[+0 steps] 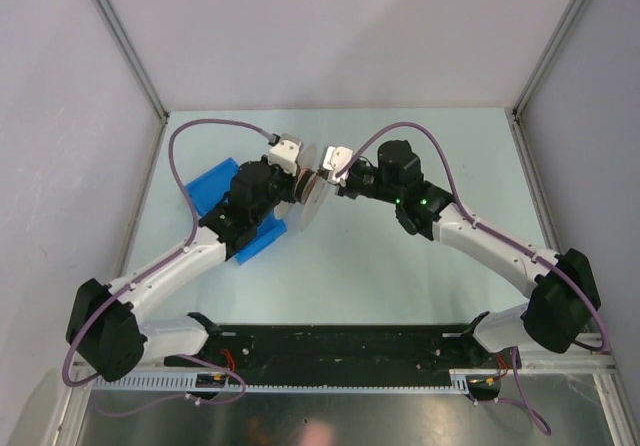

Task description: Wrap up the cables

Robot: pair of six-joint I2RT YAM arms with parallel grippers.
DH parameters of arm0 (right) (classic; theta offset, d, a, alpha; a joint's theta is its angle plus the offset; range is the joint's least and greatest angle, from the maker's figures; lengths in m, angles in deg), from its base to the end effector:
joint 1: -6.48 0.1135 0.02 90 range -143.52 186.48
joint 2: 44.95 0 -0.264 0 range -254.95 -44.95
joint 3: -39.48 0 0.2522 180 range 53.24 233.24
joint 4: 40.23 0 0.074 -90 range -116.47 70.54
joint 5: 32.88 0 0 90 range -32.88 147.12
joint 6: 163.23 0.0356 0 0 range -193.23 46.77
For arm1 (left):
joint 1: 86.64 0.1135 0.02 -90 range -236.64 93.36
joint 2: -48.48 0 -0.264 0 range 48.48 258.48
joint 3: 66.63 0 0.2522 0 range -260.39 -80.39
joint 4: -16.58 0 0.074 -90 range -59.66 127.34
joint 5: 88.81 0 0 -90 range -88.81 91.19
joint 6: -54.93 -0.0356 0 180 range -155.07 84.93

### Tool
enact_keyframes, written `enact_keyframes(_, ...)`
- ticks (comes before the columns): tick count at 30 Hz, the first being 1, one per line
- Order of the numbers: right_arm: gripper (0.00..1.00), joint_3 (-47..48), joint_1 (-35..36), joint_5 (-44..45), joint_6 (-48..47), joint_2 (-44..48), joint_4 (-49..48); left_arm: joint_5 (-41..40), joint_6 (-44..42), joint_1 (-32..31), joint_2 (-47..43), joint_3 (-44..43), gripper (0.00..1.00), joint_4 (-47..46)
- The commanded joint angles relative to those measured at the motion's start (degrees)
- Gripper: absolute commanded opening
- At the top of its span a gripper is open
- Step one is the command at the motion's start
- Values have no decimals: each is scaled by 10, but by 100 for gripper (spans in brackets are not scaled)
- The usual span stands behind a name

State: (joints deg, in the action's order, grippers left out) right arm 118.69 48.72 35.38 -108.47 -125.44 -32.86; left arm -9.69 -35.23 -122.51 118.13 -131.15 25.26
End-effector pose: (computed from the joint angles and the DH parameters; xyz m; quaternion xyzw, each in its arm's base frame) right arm 0.2387 0.2345 0.3521 -0.5620 0.5040 0.1818 0.6301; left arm 0.2350 -0.1617 0.3125 0.1867 0.7631 -0.1173 0.6075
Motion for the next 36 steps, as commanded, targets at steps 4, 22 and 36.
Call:
enact_keyframes(4,0,54,-6,-18,28,20,25,108,-195,-15,-56,40,0,-146)
enact_keyframes(22,0,107,-112,-72,221,-9,171,229,-382,-27,-134,120,0,-278)
enact_keyframes(36,0,108,-179,-119,397,-58,166,247,-433,-68,-136,122,0,-312)
